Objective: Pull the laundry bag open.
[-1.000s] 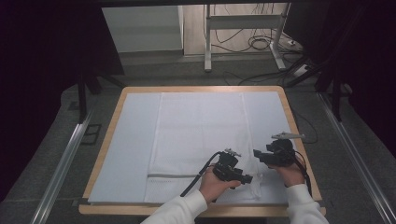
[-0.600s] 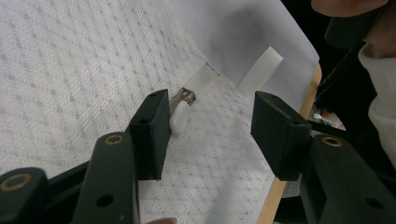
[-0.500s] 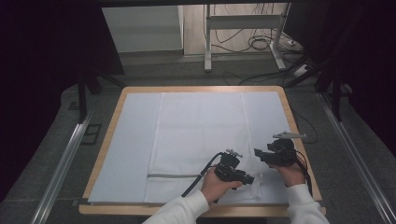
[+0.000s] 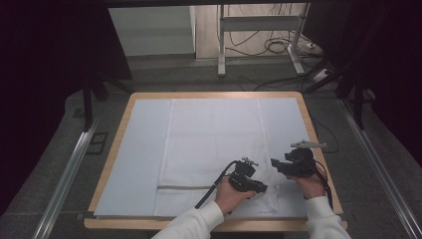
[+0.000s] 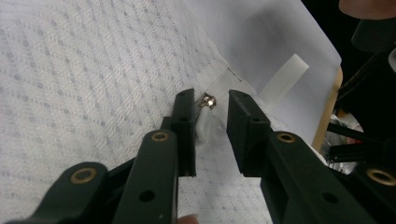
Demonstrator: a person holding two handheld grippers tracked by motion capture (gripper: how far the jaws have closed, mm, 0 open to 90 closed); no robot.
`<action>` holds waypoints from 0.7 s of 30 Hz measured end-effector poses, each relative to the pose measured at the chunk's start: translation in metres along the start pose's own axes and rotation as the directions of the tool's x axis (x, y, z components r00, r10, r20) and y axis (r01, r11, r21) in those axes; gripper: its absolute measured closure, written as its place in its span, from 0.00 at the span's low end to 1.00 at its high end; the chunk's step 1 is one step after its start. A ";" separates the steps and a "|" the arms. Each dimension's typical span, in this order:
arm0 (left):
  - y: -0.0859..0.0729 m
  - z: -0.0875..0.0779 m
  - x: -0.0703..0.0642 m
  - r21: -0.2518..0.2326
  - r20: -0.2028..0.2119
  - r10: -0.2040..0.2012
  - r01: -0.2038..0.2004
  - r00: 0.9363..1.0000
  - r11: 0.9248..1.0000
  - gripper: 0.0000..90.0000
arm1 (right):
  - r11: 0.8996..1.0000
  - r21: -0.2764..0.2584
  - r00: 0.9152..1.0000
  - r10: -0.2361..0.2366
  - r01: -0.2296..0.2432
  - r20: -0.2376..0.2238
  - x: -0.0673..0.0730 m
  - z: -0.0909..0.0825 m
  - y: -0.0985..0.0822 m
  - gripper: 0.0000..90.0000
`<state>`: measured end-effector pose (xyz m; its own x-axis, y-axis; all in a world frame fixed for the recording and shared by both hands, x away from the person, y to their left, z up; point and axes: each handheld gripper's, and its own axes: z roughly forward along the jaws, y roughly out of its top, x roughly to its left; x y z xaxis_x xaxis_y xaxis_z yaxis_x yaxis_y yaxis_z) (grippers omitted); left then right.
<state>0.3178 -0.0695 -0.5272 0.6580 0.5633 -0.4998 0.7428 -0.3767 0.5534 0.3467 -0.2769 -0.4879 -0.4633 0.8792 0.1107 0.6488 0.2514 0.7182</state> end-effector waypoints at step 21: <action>-0.002 0.004 -0.011 -0.006 -0.098 0.096 -0.097 0.991 0.995 0.93 | 1.000 -0.004 1.000 -0.002 0.002 0.003 0.000 -0.001 0.000 0.39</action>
<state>0.3093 -0.0781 -0.5254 0.7113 0.5934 -0.3766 0.6744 -0.4255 0.6033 0.3464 -0.2772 -0.4874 -0.4629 0.8799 0.1074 0.6454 0.2515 0.7213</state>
